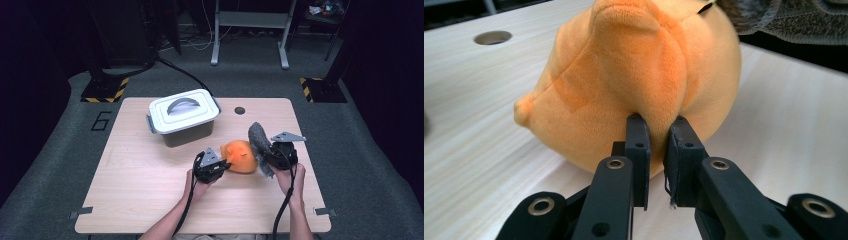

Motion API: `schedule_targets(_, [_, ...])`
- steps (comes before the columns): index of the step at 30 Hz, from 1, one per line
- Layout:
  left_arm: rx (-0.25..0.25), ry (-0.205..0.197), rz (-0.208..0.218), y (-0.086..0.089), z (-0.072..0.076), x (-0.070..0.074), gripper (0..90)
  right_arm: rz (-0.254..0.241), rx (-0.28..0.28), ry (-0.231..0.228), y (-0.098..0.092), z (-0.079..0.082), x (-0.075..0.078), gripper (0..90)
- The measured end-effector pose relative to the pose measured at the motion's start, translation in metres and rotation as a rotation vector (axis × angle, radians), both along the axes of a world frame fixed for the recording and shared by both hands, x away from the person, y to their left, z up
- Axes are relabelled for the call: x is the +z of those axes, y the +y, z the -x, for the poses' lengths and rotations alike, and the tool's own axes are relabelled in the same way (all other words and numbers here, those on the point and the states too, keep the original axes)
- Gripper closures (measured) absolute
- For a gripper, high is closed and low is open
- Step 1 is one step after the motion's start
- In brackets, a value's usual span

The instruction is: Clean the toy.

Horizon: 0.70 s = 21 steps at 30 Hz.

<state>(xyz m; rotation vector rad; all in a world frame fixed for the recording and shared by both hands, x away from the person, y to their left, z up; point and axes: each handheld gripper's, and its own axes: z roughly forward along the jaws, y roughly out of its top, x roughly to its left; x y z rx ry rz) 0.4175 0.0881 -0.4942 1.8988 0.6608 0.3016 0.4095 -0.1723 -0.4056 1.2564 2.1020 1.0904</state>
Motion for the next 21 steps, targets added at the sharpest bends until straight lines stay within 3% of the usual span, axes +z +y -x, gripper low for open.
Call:
schedule_targets(4, [-0.008,0.056,0.051,0.003,0.001,0.006,81.3,-0.023,0.053,-0.022,0.009,0.01,0.012,75.7])
schedule_targets(9, [0.004,0.069,0.066,0.004,0.0,0.002,80.5,-0.008,0.118,0.0,0.03,0.006,0.008,75.8])
schedule_targets(14, [0.008,0.026,-0.009,0.004,-0.001,-0.004,77.5,0.013,0.127,0.038,0.042,-0.009,-0.009,75.9])
schedule_targets(21, [0.008,-0.025,0.003,0.007,-0.003,-0.014,77.3,0.056,0.12,0.026,0.053,-0.016,-0.015,76.1])
